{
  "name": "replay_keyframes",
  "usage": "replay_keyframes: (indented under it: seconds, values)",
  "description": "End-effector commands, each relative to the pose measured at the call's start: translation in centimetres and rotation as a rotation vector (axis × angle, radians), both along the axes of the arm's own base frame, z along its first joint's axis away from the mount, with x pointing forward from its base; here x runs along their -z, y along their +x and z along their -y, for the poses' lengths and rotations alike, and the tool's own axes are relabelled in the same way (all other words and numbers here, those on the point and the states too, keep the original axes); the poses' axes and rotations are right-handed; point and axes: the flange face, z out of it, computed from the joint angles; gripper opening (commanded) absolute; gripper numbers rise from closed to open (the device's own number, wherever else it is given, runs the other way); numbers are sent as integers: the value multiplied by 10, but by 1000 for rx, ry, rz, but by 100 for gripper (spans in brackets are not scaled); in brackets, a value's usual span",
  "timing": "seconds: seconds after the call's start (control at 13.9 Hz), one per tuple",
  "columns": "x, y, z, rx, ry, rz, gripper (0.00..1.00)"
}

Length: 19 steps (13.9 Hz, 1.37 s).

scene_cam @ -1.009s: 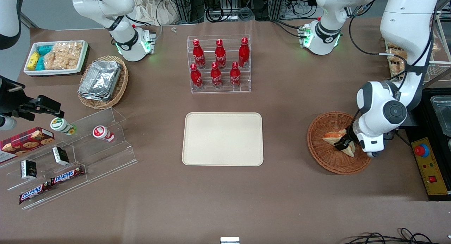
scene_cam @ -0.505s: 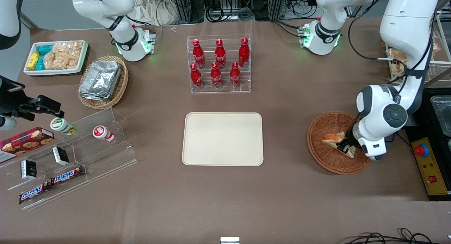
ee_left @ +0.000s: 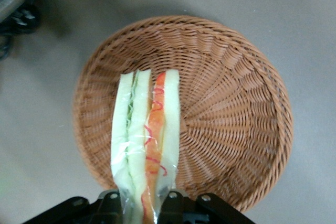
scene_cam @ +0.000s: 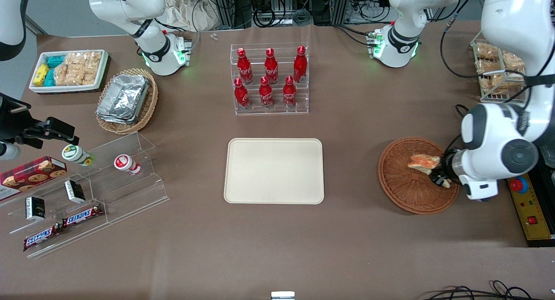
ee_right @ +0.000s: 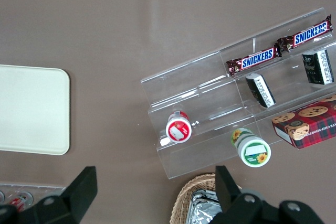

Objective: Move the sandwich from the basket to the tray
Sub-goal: 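Carry the sandwich with the left gripper over to the cream tray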

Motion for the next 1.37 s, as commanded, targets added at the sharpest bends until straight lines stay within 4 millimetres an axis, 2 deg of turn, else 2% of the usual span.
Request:
replay_keyframes:
  seconds: [0.0, 0.07, 0.36, 0.58, 0.72, 0.86, 1.01, 1.3]
  values:
    - [-53, -1, 3, 85, -1, -47, 0]
    - [-74, -2, 11, 110, -6, -52, 0]
    - [-154, -16, 81, 401, -83, 5, 0]
    - [-160, -34, 153, 486, -137, 6, 0]
    - [-136, -48, 203, 556, -159, -34, 0]
    - [-96, -59, 256, 629, -174, -55, 0]
    - [-53, -55, 288, 601, -190, -24, 0]
    - [18, -61, 345, 651, -247, -28, 0]
